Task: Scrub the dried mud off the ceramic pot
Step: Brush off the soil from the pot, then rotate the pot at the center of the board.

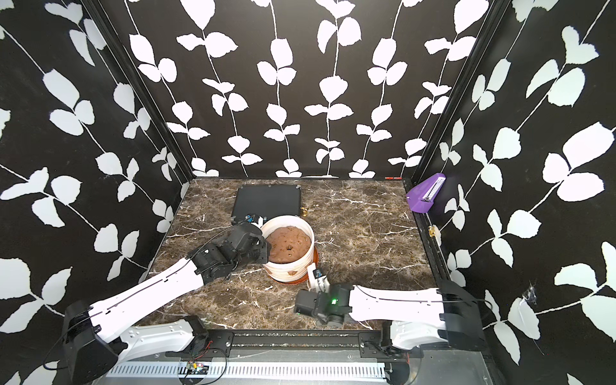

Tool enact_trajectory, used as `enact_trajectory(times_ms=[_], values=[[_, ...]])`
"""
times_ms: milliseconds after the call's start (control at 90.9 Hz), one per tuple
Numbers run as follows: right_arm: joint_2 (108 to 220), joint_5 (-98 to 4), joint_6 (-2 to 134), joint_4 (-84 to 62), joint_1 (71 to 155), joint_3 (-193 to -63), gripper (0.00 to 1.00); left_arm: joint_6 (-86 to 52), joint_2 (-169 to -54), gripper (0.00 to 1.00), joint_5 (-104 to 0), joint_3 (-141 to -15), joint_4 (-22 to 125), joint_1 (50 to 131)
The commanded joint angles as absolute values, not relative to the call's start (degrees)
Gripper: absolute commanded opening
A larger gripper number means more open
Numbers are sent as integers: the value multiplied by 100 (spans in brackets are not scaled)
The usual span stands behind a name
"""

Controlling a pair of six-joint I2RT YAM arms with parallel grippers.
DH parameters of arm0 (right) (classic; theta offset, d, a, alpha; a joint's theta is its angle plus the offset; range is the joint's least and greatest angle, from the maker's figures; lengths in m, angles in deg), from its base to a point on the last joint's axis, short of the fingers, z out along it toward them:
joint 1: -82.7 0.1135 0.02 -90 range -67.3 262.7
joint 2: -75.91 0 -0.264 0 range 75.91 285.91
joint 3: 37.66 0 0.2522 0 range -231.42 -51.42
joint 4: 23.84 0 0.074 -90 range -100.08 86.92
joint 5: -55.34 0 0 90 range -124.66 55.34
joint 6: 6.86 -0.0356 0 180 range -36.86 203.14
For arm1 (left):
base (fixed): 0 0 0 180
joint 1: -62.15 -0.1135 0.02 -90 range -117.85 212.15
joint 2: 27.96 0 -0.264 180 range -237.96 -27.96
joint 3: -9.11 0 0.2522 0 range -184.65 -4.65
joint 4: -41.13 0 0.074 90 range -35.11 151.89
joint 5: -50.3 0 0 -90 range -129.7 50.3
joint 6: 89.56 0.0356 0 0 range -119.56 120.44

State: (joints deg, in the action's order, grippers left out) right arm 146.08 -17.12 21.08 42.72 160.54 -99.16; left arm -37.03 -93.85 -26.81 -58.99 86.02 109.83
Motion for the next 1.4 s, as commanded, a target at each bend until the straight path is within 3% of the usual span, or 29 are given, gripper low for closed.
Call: enact_trajectory(times_ms=[0,275,660,1243,1386], values=[[14287,-1434,1942,4341,15937,-9772,0,-3505,-9483,30,-2612,-5980,9186,10788],[14248,-1309,1850,4765,15927,-9796,0,-2698,-10036,49,-2314,-6655,9207,10373],[13934,-1326,1947,4541,15320,-9608,0,-1958,-11144,58,-2679,-7081,9163,10266],[14143,-1533,2262,4079,14947,-9766,0,-2515,-10171,46,-2341,-7028,9699,10266],[14068,-1549,2258,4032,14941,-9728,0,-2802,-9978,35,-2233,-6764,9569,10266]])
